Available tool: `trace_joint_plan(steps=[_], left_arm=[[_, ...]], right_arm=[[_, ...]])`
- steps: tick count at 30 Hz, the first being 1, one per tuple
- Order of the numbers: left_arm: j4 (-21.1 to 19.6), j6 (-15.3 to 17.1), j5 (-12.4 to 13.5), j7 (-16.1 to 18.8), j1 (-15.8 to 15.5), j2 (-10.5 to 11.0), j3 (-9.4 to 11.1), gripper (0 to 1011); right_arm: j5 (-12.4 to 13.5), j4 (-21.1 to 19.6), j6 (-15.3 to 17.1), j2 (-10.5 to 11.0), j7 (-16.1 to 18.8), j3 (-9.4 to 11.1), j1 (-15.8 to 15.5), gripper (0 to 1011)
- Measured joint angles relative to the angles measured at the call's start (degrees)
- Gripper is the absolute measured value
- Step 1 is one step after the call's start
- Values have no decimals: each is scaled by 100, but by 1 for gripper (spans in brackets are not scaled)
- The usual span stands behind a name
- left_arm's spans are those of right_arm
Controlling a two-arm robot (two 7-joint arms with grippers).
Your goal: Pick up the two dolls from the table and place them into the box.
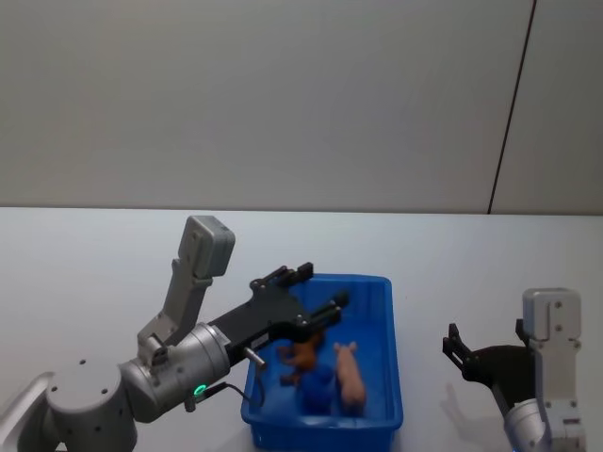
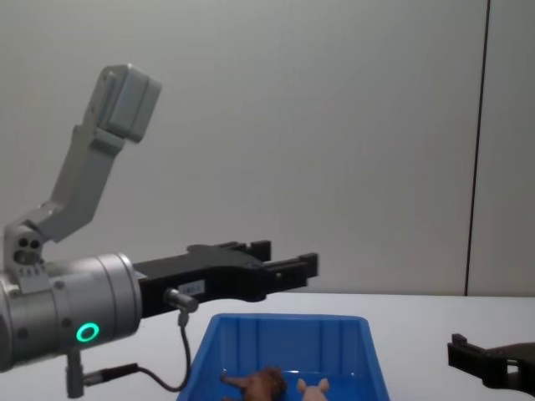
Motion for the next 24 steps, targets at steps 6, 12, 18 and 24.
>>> trace_joint_plan(steps=[6, 12, 18, 24], left_arm=[[105, -50, -63, -314, -85, -56, 35, 905], [165, -77, -99, -486, -131, -88, 54, 1002], [207, -98, -126, -617, -165, -111, 69, 1002], [237, -111, -141, -703, -189, -126, 79, 1002]], right_arm=[[0, 0, 0, 0, 0, 0, 0, 1001], [0, 0, 0, 0, 0, 0, 0, 1001], [0, 0, 0, 0, 0, 0, 0, 1001], [0, 0, 0, 0, 0, 0, 0, 1000]])
